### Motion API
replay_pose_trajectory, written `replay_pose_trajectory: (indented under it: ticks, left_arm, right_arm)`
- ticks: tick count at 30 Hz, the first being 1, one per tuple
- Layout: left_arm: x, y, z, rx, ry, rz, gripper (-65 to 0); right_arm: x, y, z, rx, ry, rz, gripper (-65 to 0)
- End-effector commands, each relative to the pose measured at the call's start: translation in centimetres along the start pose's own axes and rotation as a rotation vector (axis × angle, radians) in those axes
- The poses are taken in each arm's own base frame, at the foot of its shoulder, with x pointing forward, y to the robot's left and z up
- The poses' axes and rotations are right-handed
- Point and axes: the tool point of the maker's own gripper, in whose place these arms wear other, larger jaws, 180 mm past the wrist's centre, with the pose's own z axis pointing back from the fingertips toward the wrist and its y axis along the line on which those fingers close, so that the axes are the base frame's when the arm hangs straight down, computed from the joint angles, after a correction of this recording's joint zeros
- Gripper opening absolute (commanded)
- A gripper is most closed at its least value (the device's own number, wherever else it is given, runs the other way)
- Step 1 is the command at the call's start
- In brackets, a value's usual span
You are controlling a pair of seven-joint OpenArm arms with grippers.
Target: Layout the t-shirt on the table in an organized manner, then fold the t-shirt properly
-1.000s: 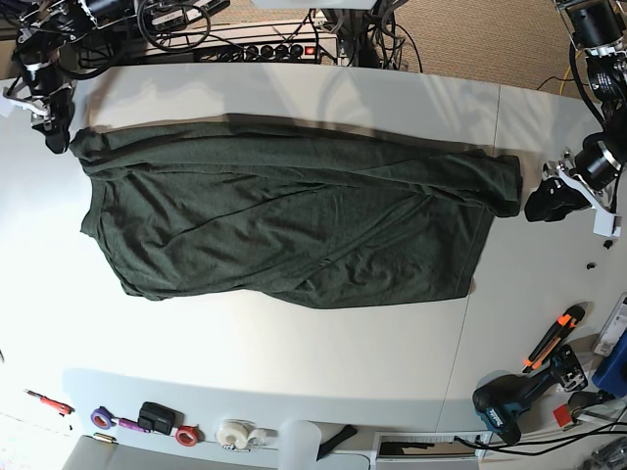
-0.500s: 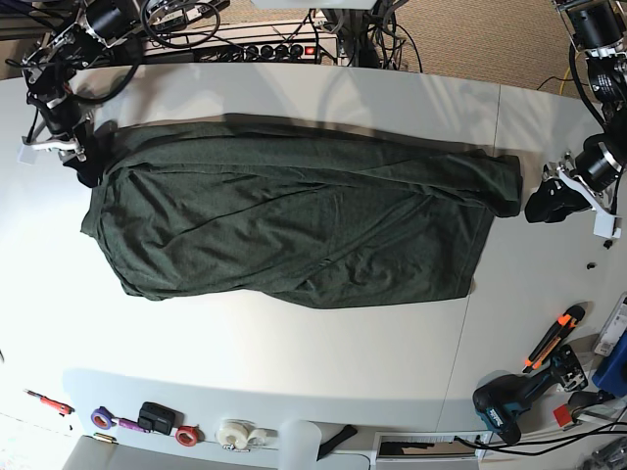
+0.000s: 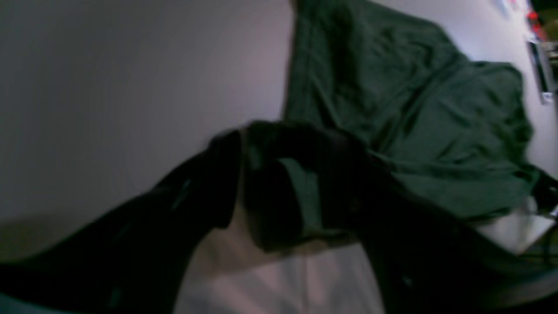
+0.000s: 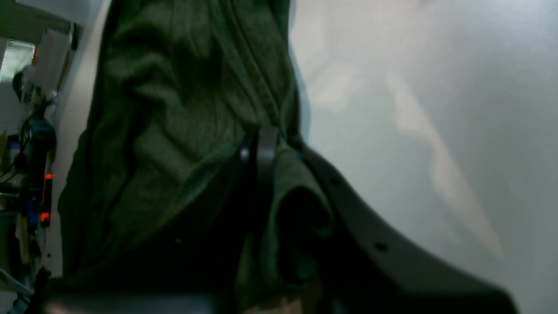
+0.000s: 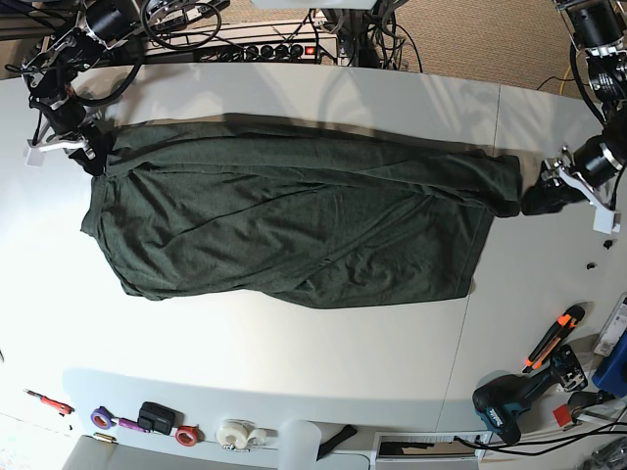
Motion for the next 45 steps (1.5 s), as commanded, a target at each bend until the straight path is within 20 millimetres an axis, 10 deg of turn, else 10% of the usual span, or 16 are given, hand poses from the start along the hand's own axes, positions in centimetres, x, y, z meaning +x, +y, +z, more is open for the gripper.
replay_pose_trajectory:
  ticks: [1, 23, 30, 45]
  left_arm:
    - [1.2, -0.2, 0.5, -0.008, -0.023, -0.014, -30.2]
    - [-6.4, -2.8, -3.6, -0.037, 0.118, 0.036, -27.7]
    - [-5.4, -2.2, -3.1, -0.023, 0.078, 0.039, -65.0]
    - [-5.2, -0.8, 0.9, -0.051, 0.11, 0.034, -65.0]
  right_arm:
    - [-0.7, -0.9, 0.3, -0.041, 0.052, 0.001, -65.0]
    - [-0.5, -0.9, 0.3, -0.042, 0.051, 0.005, -65.0]
    - [-0.7, -0.8, 0.5, -0.035, 0.078, 0.034, -65.0]
    - [2.4, -2.3, 4.1, -0.069, 0.158, 0.158, -65.0]
